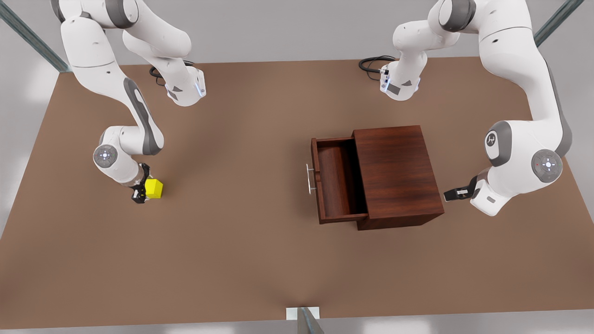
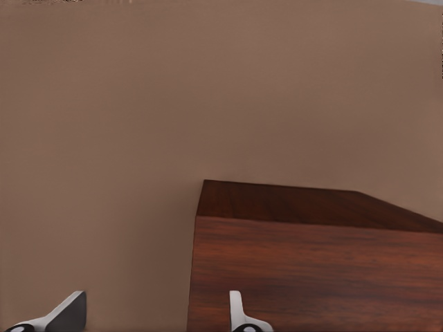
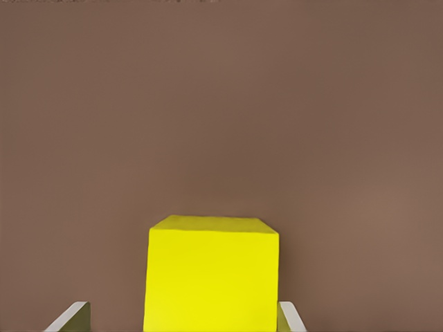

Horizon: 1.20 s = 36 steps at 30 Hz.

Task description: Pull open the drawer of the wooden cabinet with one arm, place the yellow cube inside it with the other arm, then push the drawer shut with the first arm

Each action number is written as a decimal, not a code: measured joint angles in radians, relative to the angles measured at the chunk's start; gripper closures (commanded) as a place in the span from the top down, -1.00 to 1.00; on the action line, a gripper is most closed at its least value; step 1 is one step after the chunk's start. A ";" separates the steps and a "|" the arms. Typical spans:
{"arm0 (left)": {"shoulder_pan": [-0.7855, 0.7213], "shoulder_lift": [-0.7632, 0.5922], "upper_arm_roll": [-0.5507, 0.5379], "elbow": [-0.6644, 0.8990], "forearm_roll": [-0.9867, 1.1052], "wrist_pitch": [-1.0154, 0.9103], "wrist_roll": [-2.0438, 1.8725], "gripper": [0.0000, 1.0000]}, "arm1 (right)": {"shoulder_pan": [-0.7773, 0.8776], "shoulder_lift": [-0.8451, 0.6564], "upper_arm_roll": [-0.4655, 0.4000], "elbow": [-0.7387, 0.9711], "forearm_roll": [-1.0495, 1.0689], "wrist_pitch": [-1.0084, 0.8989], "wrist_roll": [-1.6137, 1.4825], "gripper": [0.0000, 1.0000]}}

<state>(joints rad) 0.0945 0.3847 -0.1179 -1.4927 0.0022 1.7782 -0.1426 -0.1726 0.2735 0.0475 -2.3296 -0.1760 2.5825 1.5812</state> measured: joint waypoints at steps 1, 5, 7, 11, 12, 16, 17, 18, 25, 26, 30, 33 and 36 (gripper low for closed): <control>-0.001 0.000 0.000 0.000 0.000 0.001 0.008 1.00 | -0.001 0.001 0.000 -0.001 -0.004 0.004 0.001 1.00; -0.001 0.001 0.000 -0.001 0.000 0.005 0.034 1.00 | -0.001 0.013 0.003 -0.002 -0.017 0.017 0.003 1.00; -0.001 0.002 0.000 -0.002 0.000 0.006 0.045 1.00 | -0.009 0.008 0.003 -0.002 -0.026 0.020 0.004 1.00; -0.001 0.002 0.000 -0.002 0.000 0.008 0.064 1.00 | -0.027 -0.006 0.003 -0.004 -0.039 0.019 0.006 1.00; -0.001 0.002 0.000 -0.002 0.000 0.008 0.068 1.00 | -0.030 -0.007 0.003 -0.007 -0.044 0.019 0.007 1.00; -0.001 0.002 0.000 -0.002 0.000 0.009 0.082 1.00 | -0.040 -0.011 0.003 -0.038 -0.076 0.018 0.008 1.00; -0.001 0.002 0.000 -0.002 0.000 0.009 0.085 1.00 | -0.040 -0.011 0.003 -0.044 -0.082 0.018 0.008 1.00; -0.001 0.001 0.000 -0.003 0.000 0.009 0.088 1.00 | -0.040 -0.009 0.003 -0.047 -0.087 0.018 0.008 1.00; -0.001 0.002 0.000 -0.009 0.000 0.013 0.105 1.00 | -0.030 0.043 0.021 -0.038 -0.098 0.026 0.011 1.00; -0.001 0.002 0.000 -0.010 0.000 0.014 0.106 1.00 | -0.030 0.052 0.025 -0.036 -0.098 0.028 0.011 1.00; -0.001 0.002 -0.001 -0.011 0.000 0.015 0.113 1.00 | -0.032 0.089 0.036 -0.005 -0.098 0.037 0.012 1.00; -0.001 0.002 0.000 -0.011 0.000 0.016 0.117 1.00 | -0.035 0.095 0.037 0.018 -0.099 0.041 0.014 1.00; -0.001 0.002 0.000 -0.011 0.000 0.016 0.120 1.00 | -0.039 0.090 0.037 0.028 -0.100 0.043 0.016 1.00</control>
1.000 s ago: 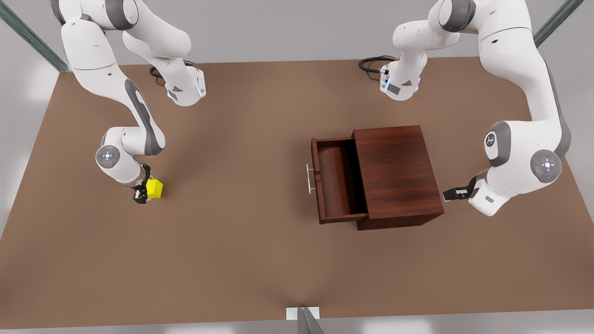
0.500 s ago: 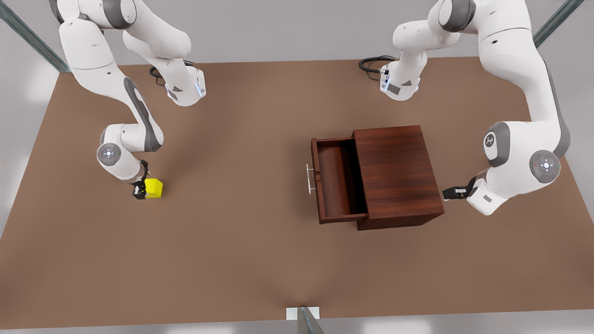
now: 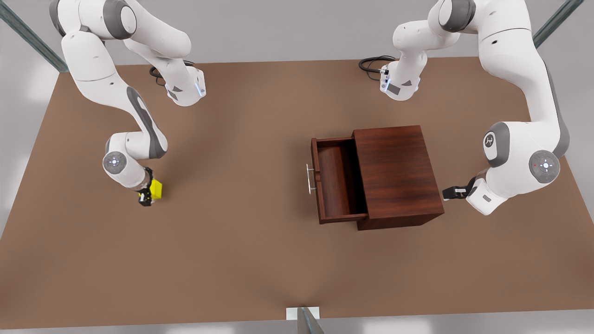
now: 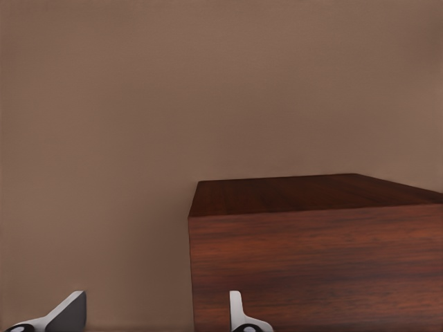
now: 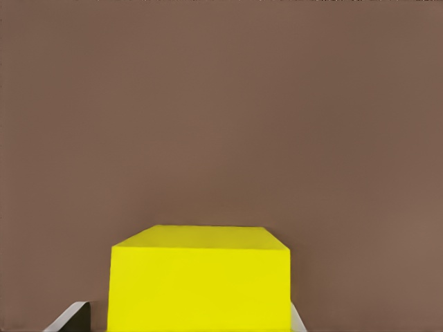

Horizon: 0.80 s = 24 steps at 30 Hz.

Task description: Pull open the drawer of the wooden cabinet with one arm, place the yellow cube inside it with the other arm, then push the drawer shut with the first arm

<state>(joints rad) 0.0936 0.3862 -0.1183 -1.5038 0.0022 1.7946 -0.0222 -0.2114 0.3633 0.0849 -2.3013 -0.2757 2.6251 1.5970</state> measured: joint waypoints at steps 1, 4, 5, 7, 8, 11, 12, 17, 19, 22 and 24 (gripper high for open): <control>0.000 0.000 0.000 0.000 0.000 0.000 0.001 1.00 | -0.001 -0.001 0.000 0.001 0.000 0.000 0.001 1.00; 0.000 0.000 0.000 0.000 0.000 0.000 0.004 1.00 | -0.002 -0.002 0.001 0.003 -0.003 0.001 0.003 0.96; 0.000 0.000 0.000 0.000 0.000 0.000 0.005 1.00 | -0.002 -0.002 0.001 0.003 -0.004 0.002 0.005 0.70; 0.000 0.000 0.000 0.000 0.000 0.000 0.006 1.00 | -0.006 0.001 0.001 0.004 -0.013 0.003 0.008 0.77; 0.000 0.000 0.000 0.000 0.000 0.000 0.007 1.00 | -0.010 0.004 0.001 0.006 -0.019 0.003 0.010 0.77; 0.000 0.000 0.000 0.000 0.001 0.000 0.009 1.00 | -0.016 0.007 0.001 0.009 -0.032 0.004 0.014 0.82; 0.000 0.000 0.000 0.000 0.001 0.000 0.009 1.00 | -0.016 0.008 0.001 0.010 -0.034 0.004 0.016 0.82; 0.000 0.000 -0.001 -0.003 0.003 0.001 0.011 1.00 | -0.016 0.019 0.001 0.018 -0.040 0.009 0.022 0.70; 0.000 0.000 -0.001 -0.003 0.004 0.001 0.012 1.00 | -0.016 0.026 0.003 0.019 -0.041 0.012 0.024 0.54; -0.001 0.000 -0.001 -0.004 0.004 0.001 0.013 1.00 | -0.017 0.027 0.004 0.020 -0.041 0.017 0.028 0.27; -0.001 0.000 -0.001 -0.004 0.005 0.001 0.014 1.00 | -0.020 0.017 0.007 0.019 -0.041 0.020 0.031 0.08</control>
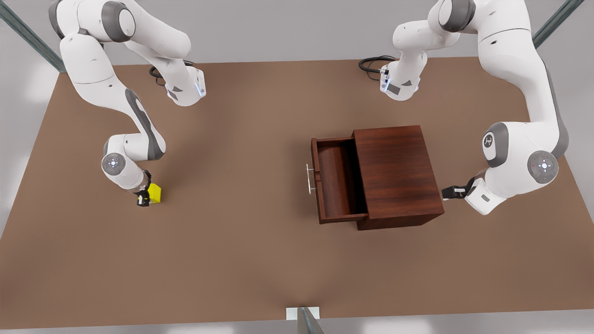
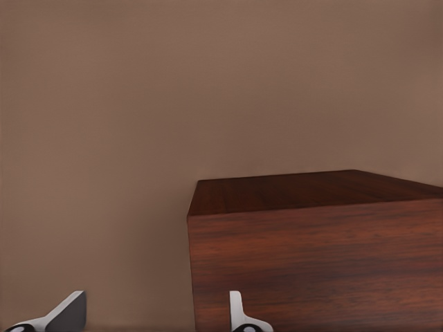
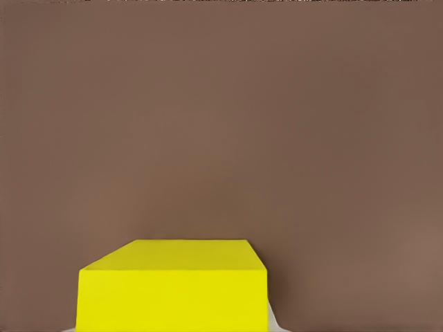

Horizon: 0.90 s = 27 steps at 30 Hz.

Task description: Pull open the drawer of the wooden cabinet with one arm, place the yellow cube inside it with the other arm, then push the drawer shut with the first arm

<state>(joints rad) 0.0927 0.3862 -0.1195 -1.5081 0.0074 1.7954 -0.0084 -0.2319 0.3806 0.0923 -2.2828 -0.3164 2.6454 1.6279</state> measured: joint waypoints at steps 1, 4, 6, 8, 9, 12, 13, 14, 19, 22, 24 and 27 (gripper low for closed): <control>0.000 0.000 0.000 0.000 0.000 0.000 0.000 1.00 | -0.001 -0.013 0.002 0.000 0.000 0.001 0.001 0.09; 0.000 0.000 0.000 0.000 0.001 0.000 0.001 1.00 | -0.003 -0.080 0.019 -0.001 0.004 -0.009 0.004 0.11; 0.000 0.001 0.000 0.000 0.001 0.000 0.001 1.00 | -0.003 -0.116 0.040 0.014 0.018 -0.027 0.006 0.12; 0.000 0.000 0.000 0.000 0.001 0.000 0.002 1.00 | -0.003 -0.128 0.075 0.077 0.049 -0.071 0.007 0.12; 0.000 0.000 0.000 0.000 0.001 0.000 0.002 1.00 | -0.003 -0.130 0.097 0.125 0.071 -0.104 0.008 0.12; 0.000 0.000 0.000 -0.001 0.000 0.000 0.002 1.00 | 0.007 -0.119 0.170 0.297 0.139 -0.233 0.014 0.12; 0.000 0.000 0.000 -0.003 -0.001 0.000 0.003 1.00 | 0.019 -0.109 0.188 0.360 0.154 -0.285 0.018 0.12; -0.001 0.000 0.000 -0.005 -0.001 0.000 0.003 1.00 | 0.044 -0.092 0.197 0.433 0.166 -0.340 0.024 0.12; -0.002 0.000 0.000 -0.012 -0.002 0.005 0.003 1.00 | 0.226 0.030 0.207 0.748 0.195 -0.609 0.073 0.12; -0.002 0.000 0.000 -0.013 -0.002 0.007 0.003 1.00 | 0.348 0.127 0.207 0.916 0.199 -0.740 0.122 0.12; -0.002 0.000 0.000 -0.013 -0.002 0.008 0.004 1.00 | 0.431 0.182 0.206 1.015 0.200 -0.808 0.164 0.12; -0.002 0.000 0.000 -0.013 -0.002 0.009 0.004 1.00 | 0.560 0.240 0.201 1.129 0.200 -0.883 0.238 0.12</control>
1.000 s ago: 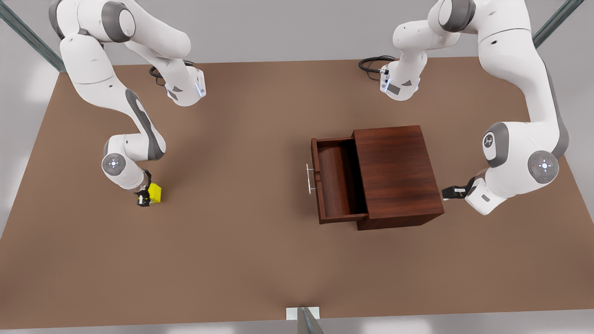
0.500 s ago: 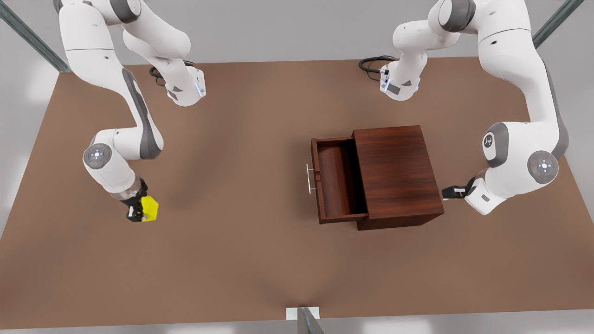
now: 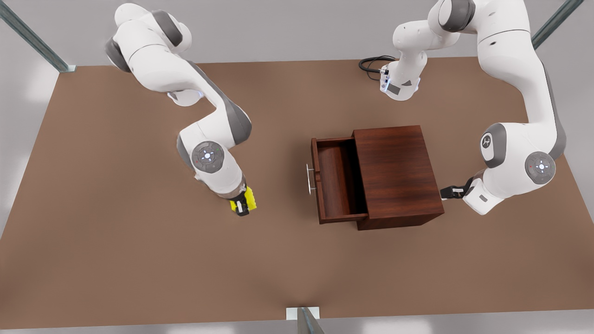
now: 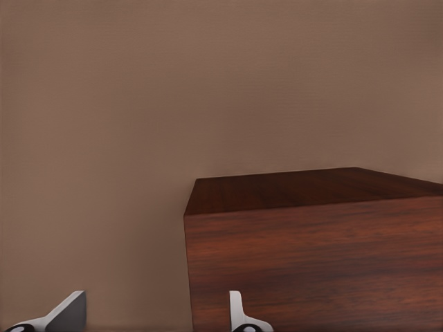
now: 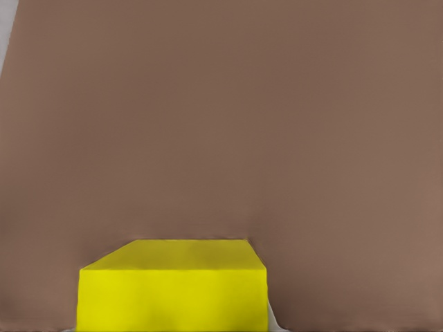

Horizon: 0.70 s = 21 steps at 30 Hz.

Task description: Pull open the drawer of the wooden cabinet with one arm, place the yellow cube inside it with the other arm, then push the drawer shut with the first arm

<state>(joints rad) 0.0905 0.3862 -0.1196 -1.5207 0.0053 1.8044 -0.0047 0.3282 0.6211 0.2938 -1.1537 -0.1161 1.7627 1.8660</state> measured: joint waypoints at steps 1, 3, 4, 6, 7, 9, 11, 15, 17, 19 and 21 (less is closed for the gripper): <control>0.000 0.000 0.000 0.000 0.000 0.000 0.000 1.00 | 0.038 0.021 -0.002 0.029 0.000 -0.018 0.027 0.12; 0.000 0.000 0.000 0.000 0.000 0.001 0.000 1.00 | 0.102 0.063 -0.005 0.096 0.000 -0.045 0.083 0.12; -0.001 0.000 -0.001 0.000 0.000 0.001 0.000 1.00 | 0.127 0.079 -0.004 0.120 0.000 -0.053 0.111 0.12; -0.002 0.000 0.000 0.000 0.000 0.001 0.000 1.00 | 0.172 0.107 -0.001 0.156 0.004 -0.057 0.169 0.12; -0.001 0.000 -0.001 0.000 0.000 0.001 0.000 1.00 | 0.191 0.117 0.000 0.169 0.011 -0.050 0.199 0.12; -0.002 0.000 -0.001 0.000 0.000 0.001 0.000 1.00 | 0.219 0.128 0.001 0.181 0.021 -0.023 0.259 0.12; -0.002 0.000 -0.001 0.000 0.001 0.001 0.000 1.00 | 0.258 0.146 -0.001 0.196 0.026 0.018 0.319 0.12; -0.001 -0.001 -0.002 0.000 0.001 0.001 0.000 1.00 | 0.307 0.191 -0.002 0.224 0.030 0.146 0.427 0.12; -0.018 -0.019 -0.005 -0.002 -0.001 -0.004 -0.004 1.00 | 0.331 0.230 -0.007 0.257 0.029 0.211 0.474 0.12; -0.046 -0.081 -0.006 -0.002 0.000 -0.023 -0.011 1.00 | 0.354 0.268 -0.014 0.285 0.029 0.264 0.518 0.12; -0.094 -0.127 -0.008 0.056 0.006 -0.057 -0.018 1.00 | 0.381 0.305 -0.034 0.317 0.028 0.305 0.557 0.28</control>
<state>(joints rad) -0.0036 0.2590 -0.1276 -1.4646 0.0111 1.7478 -0.0224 0.7094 0.9261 0.2597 -0.8366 -0.0880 2.0679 2.4230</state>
